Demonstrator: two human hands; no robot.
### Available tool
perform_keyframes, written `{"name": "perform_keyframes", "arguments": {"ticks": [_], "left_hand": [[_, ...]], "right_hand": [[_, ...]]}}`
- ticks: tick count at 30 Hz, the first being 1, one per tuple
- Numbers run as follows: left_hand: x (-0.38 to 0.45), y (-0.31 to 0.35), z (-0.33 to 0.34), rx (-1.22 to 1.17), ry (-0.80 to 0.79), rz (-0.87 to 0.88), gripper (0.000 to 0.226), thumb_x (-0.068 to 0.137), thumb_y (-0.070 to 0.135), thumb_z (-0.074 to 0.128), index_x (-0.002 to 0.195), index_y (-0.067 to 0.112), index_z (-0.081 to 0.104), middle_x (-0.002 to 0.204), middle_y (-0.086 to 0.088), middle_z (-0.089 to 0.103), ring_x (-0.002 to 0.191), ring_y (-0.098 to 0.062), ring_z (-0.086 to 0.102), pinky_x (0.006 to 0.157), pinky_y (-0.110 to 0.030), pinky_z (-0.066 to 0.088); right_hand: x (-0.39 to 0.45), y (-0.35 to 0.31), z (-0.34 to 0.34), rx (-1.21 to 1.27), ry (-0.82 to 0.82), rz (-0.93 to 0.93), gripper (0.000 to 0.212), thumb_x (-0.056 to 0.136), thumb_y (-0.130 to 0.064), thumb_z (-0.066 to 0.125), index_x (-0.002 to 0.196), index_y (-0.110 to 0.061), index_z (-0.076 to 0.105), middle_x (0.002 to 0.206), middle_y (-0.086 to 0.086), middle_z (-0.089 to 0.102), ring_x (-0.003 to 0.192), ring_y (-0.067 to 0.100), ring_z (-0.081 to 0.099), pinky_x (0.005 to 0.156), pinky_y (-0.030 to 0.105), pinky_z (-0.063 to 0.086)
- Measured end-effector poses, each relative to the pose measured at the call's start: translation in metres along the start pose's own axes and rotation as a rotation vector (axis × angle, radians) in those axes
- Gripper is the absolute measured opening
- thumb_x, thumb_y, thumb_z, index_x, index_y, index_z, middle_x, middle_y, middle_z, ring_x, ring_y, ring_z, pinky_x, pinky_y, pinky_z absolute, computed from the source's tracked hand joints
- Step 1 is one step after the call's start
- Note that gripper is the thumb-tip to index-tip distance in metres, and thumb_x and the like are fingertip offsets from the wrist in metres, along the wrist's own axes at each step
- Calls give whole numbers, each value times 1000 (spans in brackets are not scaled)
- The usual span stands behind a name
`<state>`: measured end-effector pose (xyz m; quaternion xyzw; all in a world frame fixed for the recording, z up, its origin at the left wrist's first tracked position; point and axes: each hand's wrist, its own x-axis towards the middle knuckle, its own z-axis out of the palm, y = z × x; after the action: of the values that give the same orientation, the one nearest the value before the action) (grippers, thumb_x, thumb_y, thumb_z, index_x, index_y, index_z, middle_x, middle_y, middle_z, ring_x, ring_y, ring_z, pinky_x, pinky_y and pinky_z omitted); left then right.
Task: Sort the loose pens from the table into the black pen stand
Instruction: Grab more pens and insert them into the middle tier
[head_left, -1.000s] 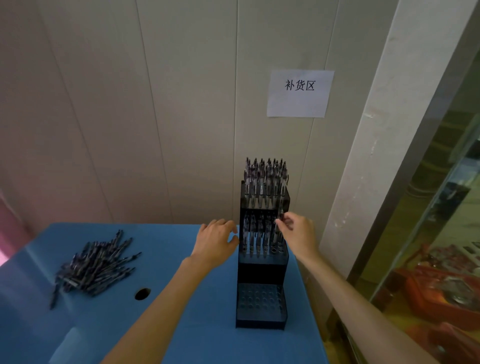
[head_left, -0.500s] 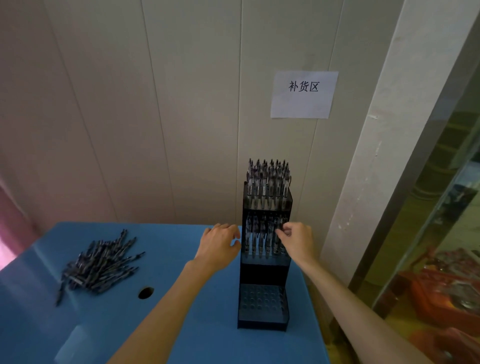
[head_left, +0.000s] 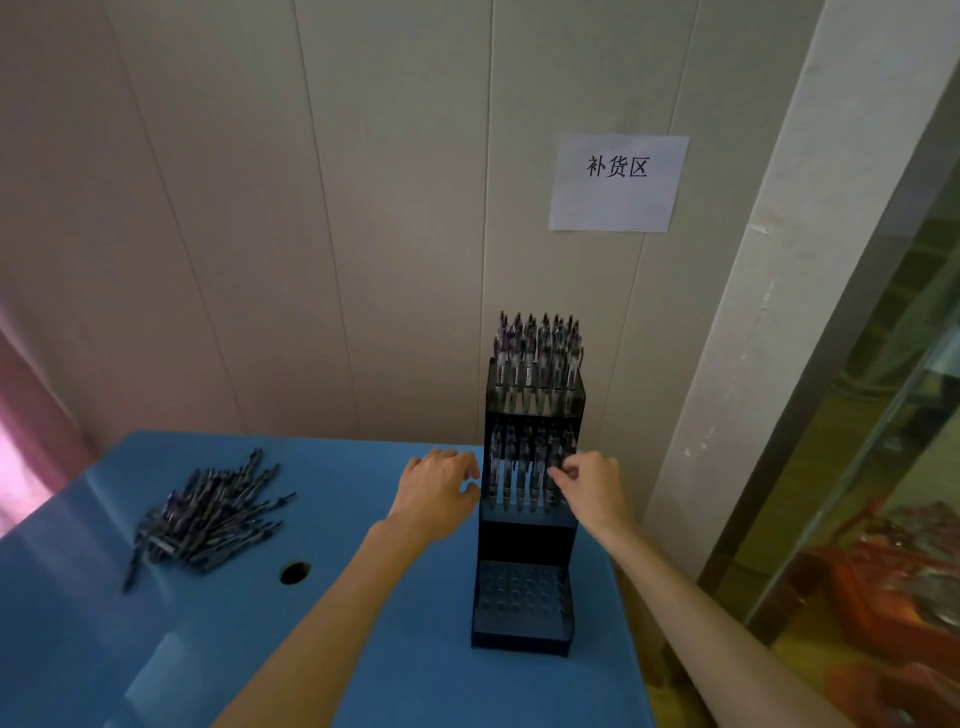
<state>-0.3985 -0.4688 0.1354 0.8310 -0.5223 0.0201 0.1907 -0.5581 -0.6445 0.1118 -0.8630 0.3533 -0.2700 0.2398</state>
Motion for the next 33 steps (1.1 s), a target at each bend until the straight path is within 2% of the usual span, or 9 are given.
{"name": "perform_keyframes", "arguments": {"ticks": [3,6,9,15,21,25,33], "left_hand": [[-2,2,1,1,-7,-16,22,99,28,52,118,23,61,116,4,63,110,-18,55,96,-35,39],[-5,4,0,-1,-14,-41,25,99,29,51,122,24,61,120,3,63,113,-18,56,99,-37,40],[-12,4,0,1,-21,-83,30,100,31,51,128,25,59,124,2,63,116,-20,56,101,-40,41],[-40,-9,-11,10,6,-164,41,102,36,48,142,26,50,138,1,56,126,-24,52,102,-44,40],[-76,-53,-31,22,26,-263,44,104,37,46,148,28,43,148,1,48,129,-25,50,106,-48,38],[-107,-93,-42,17,23,-331,45,104,39,45,148,30,42,150,3,45,132,-23,48,110,-48,35],[-174,-196,-73,-3,17,-393,49,102,44,48,149,31,41,149,5,44,129,-22,49,107,-49,41]], "right_hand": [[-3,3,1,-12,-35,56,23,90,-23,74,71,-11,71,64,0,68,57,9,64,64,29,60],[-9,2,0,-41,-64,69,24,91,-21,71,69,-11,68,59,0,65,52,10,62,56,32,58],[-18,-11,0,-60,-112,5,23,90,-24,68,69,-17,68,59,-5,65,53,7,61,56,33,58],[-31,-55,10,-20,-256,-180,6,91,-30,66,90,-26,71,84,-13,70,75,4,62,63,21,49],[-40,-94,50,-35,-342,-298,28,97,-32,60,122,-21,64,118,-6,60,93,13,61,83,27,50],[-48,-125,83,-22,-381,-322,34,97,-36,60,128,-23,60,124,-3,59,100,15,60,89,35,52],[-83,-226,163,-39,-416,-333,37,97,-36,60,132,-24,57,129,-4,58,101,16,61,90,36,52]]}}
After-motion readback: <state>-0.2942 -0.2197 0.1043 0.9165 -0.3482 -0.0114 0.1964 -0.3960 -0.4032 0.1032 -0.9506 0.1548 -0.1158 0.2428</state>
